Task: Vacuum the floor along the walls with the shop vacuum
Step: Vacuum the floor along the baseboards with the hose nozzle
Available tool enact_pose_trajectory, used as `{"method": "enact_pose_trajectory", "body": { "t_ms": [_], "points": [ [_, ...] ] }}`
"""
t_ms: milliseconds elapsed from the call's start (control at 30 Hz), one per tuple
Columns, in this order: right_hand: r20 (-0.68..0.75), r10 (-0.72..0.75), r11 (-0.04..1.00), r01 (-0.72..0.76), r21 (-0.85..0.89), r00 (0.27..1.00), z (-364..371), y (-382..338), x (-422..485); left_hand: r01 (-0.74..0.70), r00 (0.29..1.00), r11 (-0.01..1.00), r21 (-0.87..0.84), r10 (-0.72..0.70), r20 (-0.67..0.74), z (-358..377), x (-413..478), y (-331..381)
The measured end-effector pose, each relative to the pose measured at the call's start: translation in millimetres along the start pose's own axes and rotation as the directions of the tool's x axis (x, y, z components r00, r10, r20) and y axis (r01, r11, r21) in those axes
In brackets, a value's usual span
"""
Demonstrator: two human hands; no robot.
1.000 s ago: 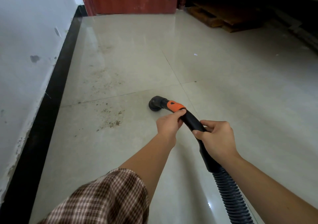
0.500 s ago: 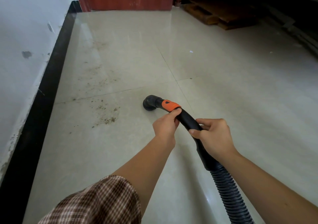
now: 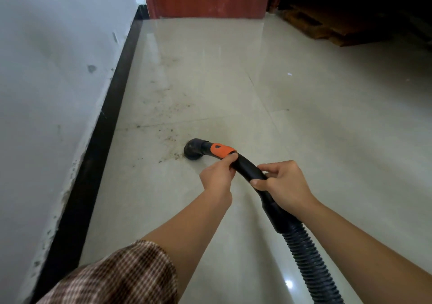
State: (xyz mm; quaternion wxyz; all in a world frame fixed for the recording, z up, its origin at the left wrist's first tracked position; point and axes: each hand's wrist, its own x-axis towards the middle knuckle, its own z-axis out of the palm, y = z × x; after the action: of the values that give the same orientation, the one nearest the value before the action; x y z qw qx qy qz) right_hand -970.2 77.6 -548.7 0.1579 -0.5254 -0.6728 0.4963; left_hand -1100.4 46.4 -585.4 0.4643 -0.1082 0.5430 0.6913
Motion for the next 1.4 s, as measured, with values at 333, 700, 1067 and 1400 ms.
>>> {"method": "enact_pose_trajectory", "body": {
  "t_ms": [333, 700, 1067, 1400],
  "points": [
    [0.040, -0.014, 1.000, 0.013, 0.023, 0.999, 24, -14, -4, -0.018, 0.997, 0.999, -0.028, 0.016, -0.074, -22, 0, 17],
    [0.089, -0.069, 0.997, 0.066, 0.030, 0.994, 54, -29, 2, -0.045, 0.988, 0.997, -0.057, 0.036, -0.149, -46, 11, 39],
    [0.169, -0.071, 0.997, 0.068, 0.020, 0.983, 87, -39, 7, -0.083, 0.982, 0.993, -0.079, 0.068, -0.178, -77, 17, 59],
    [0.190, -0.128, 0.992, 0.127, 0.016, 0.973, 111, -52, 13, -0.134, 0.969, 0.986, -0.099, 0.110, -0.219, -94, 26, 76]
  ]
}}
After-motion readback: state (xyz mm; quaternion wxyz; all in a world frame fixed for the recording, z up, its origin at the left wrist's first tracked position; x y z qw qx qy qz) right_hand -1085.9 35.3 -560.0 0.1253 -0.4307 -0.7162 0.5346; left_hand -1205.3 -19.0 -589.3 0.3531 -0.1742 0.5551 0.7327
